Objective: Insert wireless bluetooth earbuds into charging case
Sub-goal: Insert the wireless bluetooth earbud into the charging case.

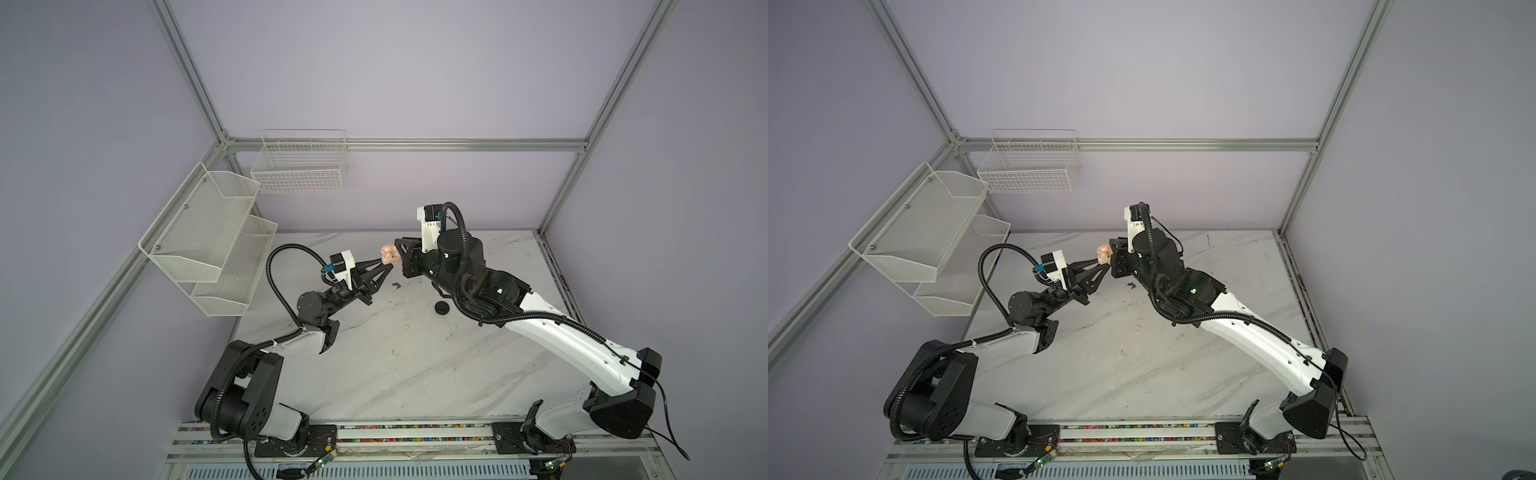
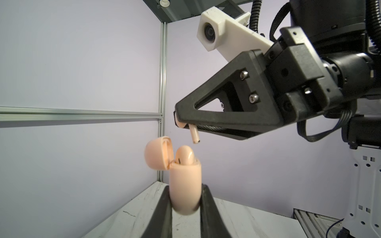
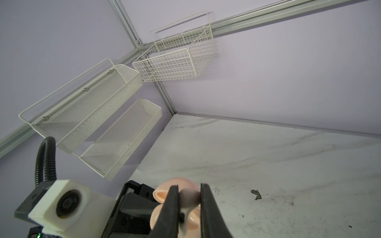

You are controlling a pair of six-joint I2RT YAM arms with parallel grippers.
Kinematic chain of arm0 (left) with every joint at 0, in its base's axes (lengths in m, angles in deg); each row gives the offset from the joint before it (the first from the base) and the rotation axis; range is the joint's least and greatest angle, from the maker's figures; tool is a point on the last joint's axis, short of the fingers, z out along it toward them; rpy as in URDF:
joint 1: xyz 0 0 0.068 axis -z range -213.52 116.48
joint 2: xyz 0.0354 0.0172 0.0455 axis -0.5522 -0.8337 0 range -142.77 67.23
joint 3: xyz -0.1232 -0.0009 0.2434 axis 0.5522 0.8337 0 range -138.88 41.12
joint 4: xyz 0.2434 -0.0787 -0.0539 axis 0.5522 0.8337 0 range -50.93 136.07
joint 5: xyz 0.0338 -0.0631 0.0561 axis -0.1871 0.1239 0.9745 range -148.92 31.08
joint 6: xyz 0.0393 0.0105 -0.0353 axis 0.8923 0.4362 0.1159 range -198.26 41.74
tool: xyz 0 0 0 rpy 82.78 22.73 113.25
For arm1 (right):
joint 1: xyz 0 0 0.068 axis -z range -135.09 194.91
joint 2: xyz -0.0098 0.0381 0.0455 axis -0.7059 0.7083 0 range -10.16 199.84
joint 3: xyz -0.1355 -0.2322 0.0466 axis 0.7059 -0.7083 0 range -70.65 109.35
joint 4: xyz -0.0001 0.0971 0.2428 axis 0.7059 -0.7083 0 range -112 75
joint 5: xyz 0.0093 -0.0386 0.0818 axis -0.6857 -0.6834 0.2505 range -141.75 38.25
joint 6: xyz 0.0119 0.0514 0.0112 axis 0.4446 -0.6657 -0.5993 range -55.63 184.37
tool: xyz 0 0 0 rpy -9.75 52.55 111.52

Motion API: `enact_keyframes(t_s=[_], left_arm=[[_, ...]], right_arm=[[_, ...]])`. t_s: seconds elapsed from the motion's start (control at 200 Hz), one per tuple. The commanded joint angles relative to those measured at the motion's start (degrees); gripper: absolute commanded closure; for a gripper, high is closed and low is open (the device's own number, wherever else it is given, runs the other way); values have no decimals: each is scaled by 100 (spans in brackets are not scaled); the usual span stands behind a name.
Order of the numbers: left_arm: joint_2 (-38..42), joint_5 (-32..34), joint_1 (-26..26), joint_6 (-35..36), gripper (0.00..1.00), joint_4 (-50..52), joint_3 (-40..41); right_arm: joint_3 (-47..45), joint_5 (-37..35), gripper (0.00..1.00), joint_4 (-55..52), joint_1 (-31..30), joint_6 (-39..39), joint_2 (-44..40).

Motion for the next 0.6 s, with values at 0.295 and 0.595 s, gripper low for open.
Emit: enact_keyframes(t_s=[0.295,0.595], left_arm=[[365,84,46,44,100,-336,-343],[465,89,64,45,100,-335,-282]], right_arm=[[-152,-51,90,456,0,-1,-10],[-322,-42,90,563,-4,-37,-43]])
